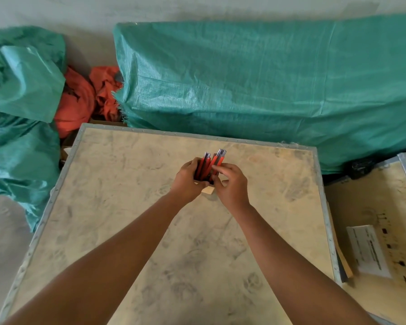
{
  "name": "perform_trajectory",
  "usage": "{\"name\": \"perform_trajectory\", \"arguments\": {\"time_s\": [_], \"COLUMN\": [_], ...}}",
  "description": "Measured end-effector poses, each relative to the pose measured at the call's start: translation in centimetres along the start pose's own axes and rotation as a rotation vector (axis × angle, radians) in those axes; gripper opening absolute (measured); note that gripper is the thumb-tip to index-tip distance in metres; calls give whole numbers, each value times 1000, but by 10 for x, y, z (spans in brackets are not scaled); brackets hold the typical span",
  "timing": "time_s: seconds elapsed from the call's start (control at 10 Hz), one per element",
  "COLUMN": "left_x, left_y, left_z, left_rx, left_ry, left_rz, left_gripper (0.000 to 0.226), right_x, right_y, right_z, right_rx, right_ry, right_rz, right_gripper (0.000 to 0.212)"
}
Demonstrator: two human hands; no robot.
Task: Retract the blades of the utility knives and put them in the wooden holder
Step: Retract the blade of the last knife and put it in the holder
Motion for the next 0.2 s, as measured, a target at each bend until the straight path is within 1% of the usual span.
{"name": "perform_trajectory", "arguments": {"time_s": [0.1, 0.2], "left_x": [-7, -17], "left_y": [-5, -17], "left_z": [9, 20], "left_rx": [12, -18], "left_ry": [11, 65], "left_rz": [25, 66], "left_gripper": [47, 61], "right_x": [-8, -28], "right_y": [-1, -4], "right_z": [-3, -11], "right_rx": [16, 33], "right_ry": [11, 17], "right_rz": [-13, 6], "right_gripper": [37, 40]}}
Point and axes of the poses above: each hand's wrist, its own y-axis towards the middle knuckle, its own x-axis out of the palm, z = x × y, the point moved 10 cm from there along y, towards the middle knuckle, and after that the axes turned 3 degrees about y, right-handed, at the moved point
